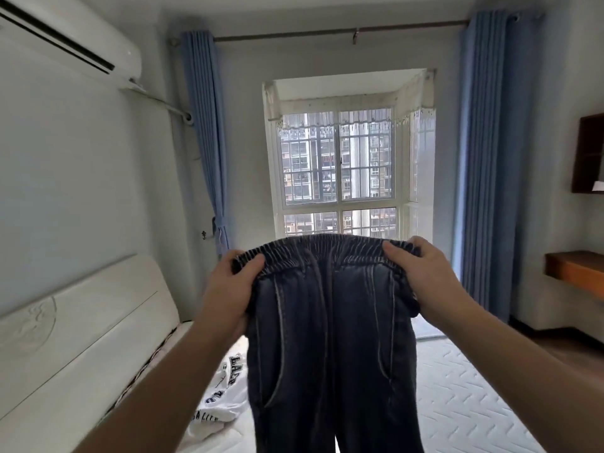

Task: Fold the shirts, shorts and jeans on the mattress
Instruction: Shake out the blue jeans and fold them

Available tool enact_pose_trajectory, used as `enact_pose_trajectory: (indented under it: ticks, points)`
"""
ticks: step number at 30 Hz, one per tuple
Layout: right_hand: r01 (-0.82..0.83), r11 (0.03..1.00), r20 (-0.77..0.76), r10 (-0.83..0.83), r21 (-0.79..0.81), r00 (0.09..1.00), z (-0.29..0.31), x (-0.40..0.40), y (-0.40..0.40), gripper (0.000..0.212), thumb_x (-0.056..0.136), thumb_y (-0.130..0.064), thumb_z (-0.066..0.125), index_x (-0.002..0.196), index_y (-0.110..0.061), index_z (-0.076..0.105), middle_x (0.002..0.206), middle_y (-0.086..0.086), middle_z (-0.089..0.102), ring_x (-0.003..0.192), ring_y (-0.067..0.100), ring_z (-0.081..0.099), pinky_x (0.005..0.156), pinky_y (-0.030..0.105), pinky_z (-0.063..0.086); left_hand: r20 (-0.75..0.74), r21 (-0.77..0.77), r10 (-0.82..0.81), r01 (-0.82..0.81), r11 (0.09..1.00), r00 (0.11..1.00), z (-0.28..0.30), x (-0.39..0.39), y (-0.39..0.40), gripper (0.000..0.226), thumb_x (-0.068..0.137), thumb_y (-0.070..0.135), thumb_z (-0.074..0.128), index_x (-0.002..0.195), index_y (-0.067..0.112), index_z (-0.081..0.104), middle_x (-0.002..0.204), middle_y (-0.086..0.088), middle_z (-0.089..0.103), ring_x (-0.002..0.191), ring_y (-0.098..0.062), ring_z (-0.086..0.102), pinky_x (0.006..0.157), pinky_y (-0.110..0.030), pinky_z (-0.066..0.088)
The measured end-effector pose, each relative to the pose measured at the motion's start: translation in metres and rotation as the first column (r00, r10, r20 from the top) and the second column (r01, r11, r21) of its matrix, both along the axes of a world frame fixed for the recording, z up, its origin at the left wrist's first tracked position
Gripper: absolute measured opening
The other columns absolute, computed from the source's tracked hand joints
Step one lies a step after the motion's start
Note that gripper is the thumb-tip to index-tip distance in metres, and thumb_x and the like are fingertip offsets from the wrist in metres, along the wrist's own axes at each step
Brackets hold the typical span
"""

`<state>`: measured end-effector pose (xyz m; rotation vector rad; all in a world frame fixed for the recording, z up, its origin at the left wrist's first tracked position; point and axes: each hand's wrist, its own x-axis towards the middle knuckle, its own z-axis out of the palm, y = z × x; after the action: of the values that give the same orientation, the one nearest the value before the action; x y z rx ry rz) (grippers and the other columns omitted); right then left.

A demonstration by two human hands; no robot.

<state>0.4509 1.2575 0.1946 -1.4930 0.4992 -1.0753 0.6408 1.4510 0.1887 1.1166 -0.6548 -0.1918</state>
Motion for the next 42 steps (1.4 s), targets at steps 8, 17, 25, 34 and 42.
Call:
enact_pose_trajectory:
  ticks: [8, 17, 25, 34, 42]
  points:
    - [0.219, 0.826, 0.004, -0.254, -0.519, 0.967, -0.028, 0.029, 0.062, 0.037, 0.092, -0.042, 0.061, 0.069, -0.029, 0.037, 0.052, -0.013, 0.051, 0.045, 0.002, 0.045, 0.047, 0.013, 0.037, 0.547, 0.066, 0.302, -0.400, 0.914, 0.781, -0.027, -0.052, -0.020, 0.026, 0.092, 0.033, 0.065, 0.076, 0.026, 0.046, 0.067, 0.007, 0.060, 0.056, -0.007, 0.056, 0.050, -0.012, 0.042]
    - [0.088, 0.625, -0.127, -0.290, -0.775, 0.948, -0.054, 0.048, 0.103, 0.029, 0.090, -0.062, 0.026, 0.100, -0.037, 0.033, 0.067, -0.013, 0.055, 0.059, 0.003, 0.057, 0.053, 0.018, 0.041, 0.564, 0.075, 0.304, -0.414, 0.907, 0.768, -0.040, -0.044, -0.003, 0.021, 0.092, 0.031, 0.065, 0.080, 0.027, 0.048, 0.068, 0.010, 0.062, 0.057, -0.008, 0.058, 0.052, -0.020, 0.046]
    - [-0.161, 0.892, -0.146, 0.108, -0.424, 0.983, -0.083, 0.068, 0.126, 0.048, 0.101, -0.047, 0.023, 0.146, -0.038, 0.039, 0.121, -0.030, 0.052, 0.118, -0.013, 0.048, 0.104, 0.016, 0.038, 0.378, 0.141, 0.282, -0.356, 0.924, 0.882, -0.045, -0.016, 0.009, 0.025, 0.092, 0.048, 0.058, 0.083, 0.026, 0.050, 0.075, 0.014, 0.062, 0.066, -0.001, 0.058, 0.055, -0.008, 0.042]
    - [-0.372, 0.912, -0.229, 0.330, -0.174, 0.916, -0.092, 0.072, 0.115, 0.040, 0.108, -0.034, 0.025, 0.137, -0.035, 0.052, 0.143, -0.011, 0.050, 0.129, -0.001, 0.047, 0.111, 0.021, 0.036, 0.330, 0.316, 0.044, -0.154, 0.936, 0.943, -0.053, 0.005, 0.014, 0.046, 0.068, 0.062, 0.075, 0.091, 0.034, 0.046, 0.082, 0.012, 0.062, 0.072, 0.010, 0.061, 0.057, -0.012, 0.050]
    - [-0.063, 0.950, -0.159, 0.014, -0.305, 0.987, -0.089, 0.057, 0.090, 0.045, 0.094, -0.062, 0.038, 0.135, -0.044, 0.043, 0.139, -0.019, 0.051, 0.126, 0.001, 0.050, 0.098, 0.013, 0.042, 0.322, 0.364, -0.102, -0.023, 0.931, 0.941, -0.059, 0.028, 0.035, 0.011, 0.093, 0.031, 0.059, 0.091, 0.031, 0.048, 0.080, 0.004, 0.060, 0.071, -0.008, 0.062, 0.061, -0.024, 0.049]
